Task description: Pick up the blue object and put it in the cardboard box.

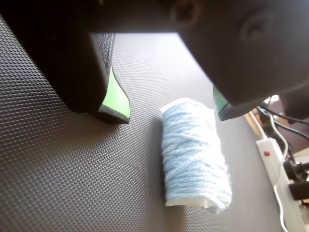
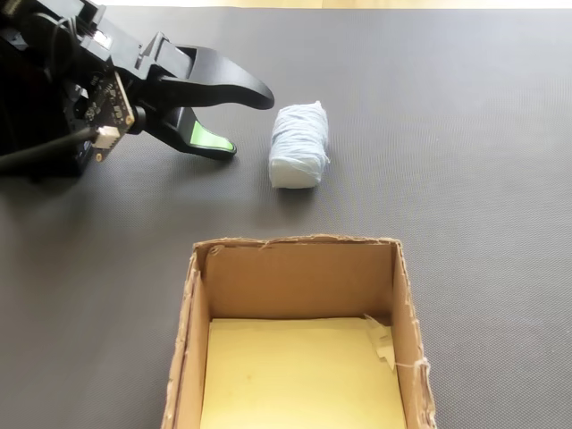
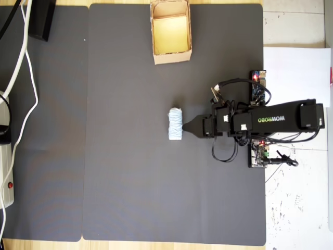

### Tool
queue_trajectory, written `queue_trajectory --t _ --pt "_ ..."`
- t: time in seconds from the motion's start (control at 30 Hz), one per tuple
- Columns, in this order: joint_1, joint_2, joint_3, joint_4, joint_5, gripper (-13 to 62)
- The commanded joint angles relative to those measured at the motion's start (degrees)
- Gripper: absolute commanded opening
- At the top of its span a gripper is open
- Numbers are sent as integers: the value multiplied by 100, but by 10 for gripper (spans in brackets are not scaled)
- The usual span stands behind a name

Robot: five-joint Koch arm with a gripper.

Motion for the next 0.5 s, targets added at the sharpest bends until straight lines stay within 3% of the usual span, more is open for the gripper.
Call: queue_trajectory --t 0.0,0.47 --pt "0 527 220 606 88 341" --pt "-26 527 220 413 97 342"
